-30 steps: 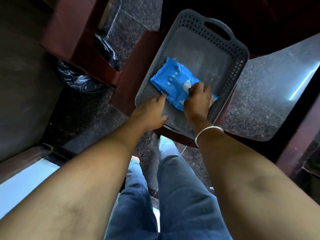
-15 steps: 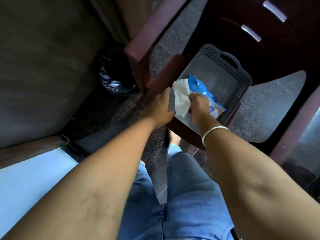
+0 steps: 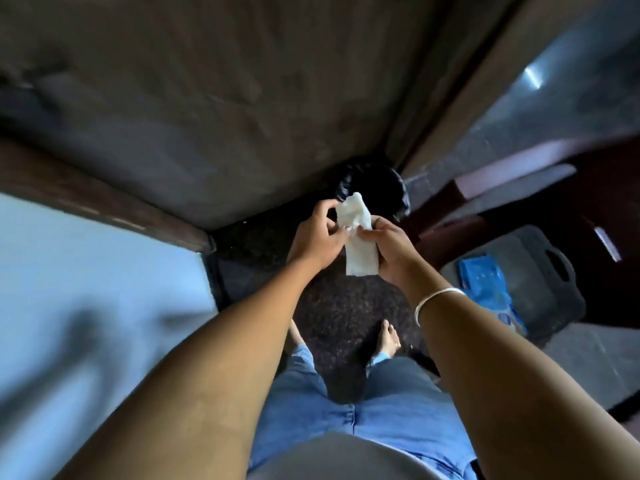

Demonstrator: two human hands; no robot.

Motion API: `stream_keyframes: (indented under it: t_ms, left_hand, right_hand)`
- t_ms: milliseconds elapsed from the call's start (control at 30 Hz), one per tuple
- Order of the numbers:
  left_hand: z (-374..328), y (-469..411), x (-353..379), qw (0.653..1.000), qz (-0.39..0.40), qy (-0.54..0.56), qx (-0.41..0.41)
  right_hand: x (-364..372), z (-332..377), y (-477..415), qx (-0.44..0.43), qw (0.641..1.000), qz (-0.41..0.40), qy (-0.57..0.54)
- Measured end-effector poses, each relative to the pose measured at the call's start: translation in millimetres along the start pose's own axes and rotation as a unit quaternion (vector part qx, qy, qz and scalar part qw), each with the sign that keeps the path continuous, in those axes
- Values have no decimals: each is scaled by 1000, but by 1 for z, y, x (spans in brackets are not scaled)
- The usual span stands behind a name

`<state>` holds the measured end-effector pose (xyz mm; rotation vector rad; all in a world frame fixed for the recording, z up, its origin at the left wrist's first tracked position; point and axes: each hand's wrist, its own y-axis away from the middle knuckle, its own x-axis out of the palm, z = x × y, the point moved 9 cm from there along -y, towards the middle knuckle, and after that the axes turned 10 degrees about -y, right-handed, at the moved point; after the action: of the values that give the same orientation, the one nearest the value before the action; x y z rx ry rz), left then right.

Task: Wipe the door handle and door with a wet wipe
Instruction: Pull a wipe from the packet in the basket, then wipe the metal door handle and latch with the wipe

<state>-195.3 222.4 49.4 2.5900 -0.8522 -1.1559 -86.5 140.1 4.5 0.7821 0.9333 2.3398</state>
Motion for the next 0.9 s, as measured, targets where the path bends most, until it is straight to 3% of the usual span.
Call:
stream_keyframes:
  t_ms: [133, 233, 433, 567, 767, 900]
  left_hand:
    - [55, 8, -91, 990, -69, 96, -72]
    - [96, 22, -156, 964, -135, 199, -110]
    - [133, 49, -262, 917, -247, 292, -108]
    - [128, 58, -318, 891, -291, 345, -58]
    - [99, 63, -379, 866, -323, 381, 32]
    - [94, 67, -414, 831, -392, 391, 52]
  right_hand:
    - [104, -7, -4, 5, 996, 63, 60]
    - [185, -16, -2, 12, 991, 109, 80]
    - [309, -13, 19, -10, 976, 166, 139]
    - [365, 15, 39, -86, 962, 161, 202]
    - [415, 78, 76, -210, 940, 195, 184]
    - [462, 131, 107, -345, 875, 263, 215]
